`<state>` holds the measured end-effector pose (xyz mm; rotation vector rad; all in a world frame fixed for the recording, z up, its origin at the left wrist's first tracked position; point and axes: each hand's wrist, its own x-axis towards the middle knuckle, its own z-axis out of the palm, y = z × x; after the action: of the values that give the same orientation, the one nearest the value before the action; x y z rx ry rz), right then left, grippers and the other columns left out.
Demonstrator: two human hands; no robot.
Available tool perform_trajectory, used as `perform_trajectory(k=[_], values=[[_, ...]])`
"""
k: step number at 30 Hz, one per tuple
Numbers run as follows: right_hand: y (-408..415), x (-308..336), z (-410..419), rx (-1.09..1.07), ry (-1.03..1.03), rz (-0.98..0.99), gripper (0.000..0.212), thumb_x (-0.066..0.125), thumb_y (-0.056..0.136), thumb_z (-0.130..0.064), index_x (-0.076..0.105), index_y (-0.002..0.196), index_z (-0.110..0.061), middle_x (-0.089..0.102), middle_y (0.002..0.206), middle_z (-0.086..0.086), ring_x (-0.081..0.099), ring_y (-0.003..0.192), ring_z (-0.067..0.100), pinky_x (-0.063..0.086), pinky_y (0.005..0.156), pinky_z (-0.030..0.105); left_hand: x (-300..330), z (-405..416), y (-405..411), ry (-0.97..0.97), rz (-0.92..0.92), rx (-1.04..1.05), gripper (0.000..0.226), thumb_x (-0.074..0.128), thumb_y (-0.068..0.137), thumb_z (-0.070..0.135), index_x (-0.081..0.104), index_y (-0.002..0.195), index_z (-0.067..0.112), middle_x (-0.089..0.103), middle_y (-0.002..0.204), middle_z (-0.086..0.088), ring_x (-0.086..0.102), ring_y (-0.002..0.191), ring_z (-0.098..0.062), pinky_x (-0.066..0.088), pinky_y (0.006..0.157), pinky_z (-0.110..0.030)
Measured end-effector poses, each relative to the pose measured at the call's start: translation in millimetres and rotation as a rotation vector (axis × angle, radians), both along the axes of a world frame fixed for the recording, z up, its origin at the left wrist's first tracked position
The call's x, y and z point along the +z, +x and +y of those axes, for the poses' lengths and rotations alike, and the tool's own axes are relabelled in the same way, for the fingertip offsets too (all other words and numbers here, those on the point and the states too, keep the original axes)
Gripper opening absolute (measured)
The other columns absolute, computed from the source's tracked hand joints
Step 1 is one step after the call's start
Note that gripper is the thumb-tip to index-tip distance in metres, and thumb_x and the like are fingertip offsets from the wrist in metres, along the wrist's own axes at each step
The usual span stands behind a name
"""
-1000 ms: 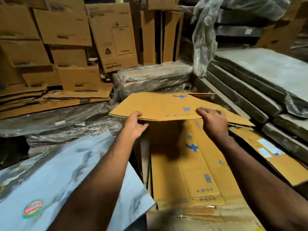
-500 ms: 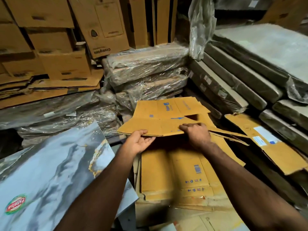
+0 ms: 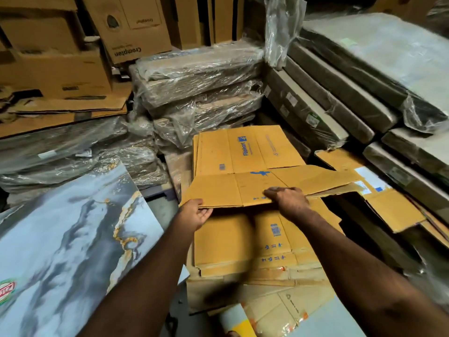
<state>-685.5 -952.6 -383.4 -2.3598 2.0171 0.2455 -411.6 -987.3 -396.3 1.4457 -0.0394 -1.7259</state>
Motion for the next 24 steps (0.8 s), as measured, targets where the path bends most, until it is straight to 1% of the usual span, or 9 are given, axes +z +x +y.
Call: perform_trajectory(k=[2,5,8,9,11,13,17,19,24], values=[[-3,-12,10,0.005,0.018,-0.013,0.061,0.050,0.095,-0.006,0.038,0.146,-0.035,0.039,0.155,-0.008,0.040,0.139,0.016,0.034,0.108,0.039,-8,5,1,0.021,-0.067,-0.028,0.034,0.054,0.098,0.003,0.048,0.132,0.000,0.045,0.142,-0.023,0.049,0.131,-0.029,0.050,0.094,-0.041],[-5,-25,12,0.006,0.051,-0.013,0.068,0.051,0.093,-0.001,0.032,0.150,-0.034,0.032,0.158,-0.006,0.033,0.144,0.018,0.031,0.111,0.042,-13,10,0,0.038,-0.123,-0.088,0.011,0.058,0.097,0.005,0.052,0.106,0.001,0.050,0.138,-0.022,0.054,0.124,-0.027,0.051,0.094,-0.038],[-13,-42,14,-0.021,0.146,-0.029,0.068,0.051,0.097,-0.011,0.021,0.154,-0.032,0.022,0.163,-0.002,0.024,0.148,0.020,0.026,0.115,0.044,-20,14,4,0.061,-0.099,-0.147,0.014,0.058,0.097,0.006,0.050,0.087,0.001,0.054,0.134,-0.020,0.061,0.093,-0.024,0.050,0.088,-0.034],[-15,-48,16,-0.028,0.191,-0.040,0.067,0.053,0.099,-0.020,0.019,0.155,-0.030,0.019,0.164,0.000,0.020,0.150,0.021,0.024,0.116,0.045,-23,16,6,0.074,-0.078,-0.164,0.012,0.055,0.098,0.005,0.051,0.089,-0.001,0.053,0.136,-0.021,0.061,0.092,-0.026,0.049,0.090,-0.034],[-13,-57,25,-0.024,0.294,-0.063,0.071,0.056,0.097,-0.038,0.018,0.155,-0.025,0.015,0.164,0.005,0.017,0.150,0.025,0.020,0.118,0.048,-28,24,9,0.139,-0.025,-0.171,0.014,0.046,0.102,0.001,0.052,0.109,-0.009,0.046,0.143,-0.025,0.057,0.118,-0.034,0.044,0.105,-0.037],[-7,-67,35,-0.006,0.344,-0.080,0.070,0.054,0.096,-0.047,0.023,0.153,-0.022,0.021,0.162,0.007,0.022,0.148,0.027,0.018,0.118,0.052,-36,34,12,0.204,0.033,-0.181,0.036,0.040,0.103,0.000,0.038,0.138,-0.009,0.034,0.151,-0.028,0.040,0.138,-0.038,0.033,0.115,-0.042],[4,-87,50,-0.024,0.403,-0.148,0.067,0.050,0.098,-0.047,0.024,0.155,-0.021,0.024,0.162,0.005,0.025,0.147,0.026,0.013,0.120,0.053,-40,61,10,0.269,0.024,-0.367,0.067,0.047,0.103,0.017,0.007,0.154,0.000,0.008,0.159,-0.029,0.020,0.147,-0.040,0.025,0.119,-0.043],[16,-94,55,-0.035,0.405,-0.181,0.066,0.050,0.100,-0.042,0.022,0.156,-0.021,0.023,0.163,0.005,0.024,0.148,0.024,0.013,0.120,0.050,-40,66,13,0.236,0.012,-0.381,0.067,0.046,0.104,0.019,0.007,0.153,-0.005,0.012,0.159,-0.028,0.024,0.146,-0.038,0.029,0.117,-0.041],[70,-96,62,0.019,0.229,-0.274,0.058,0.048,0.101,-0.033,0.028,0.154,-0.022,0.030,0.159,0.004,0.026,0.147,0.022,0.007,0.119,0.054,-32,77,40,-0.090,-0.086,-0.290,0.041,0.044,0.104,0.011,0.039,0.140,-0.007,0.045,0.144,-0.025,0.045,0.133,-0.037,0.040,0.108,-0.040]])
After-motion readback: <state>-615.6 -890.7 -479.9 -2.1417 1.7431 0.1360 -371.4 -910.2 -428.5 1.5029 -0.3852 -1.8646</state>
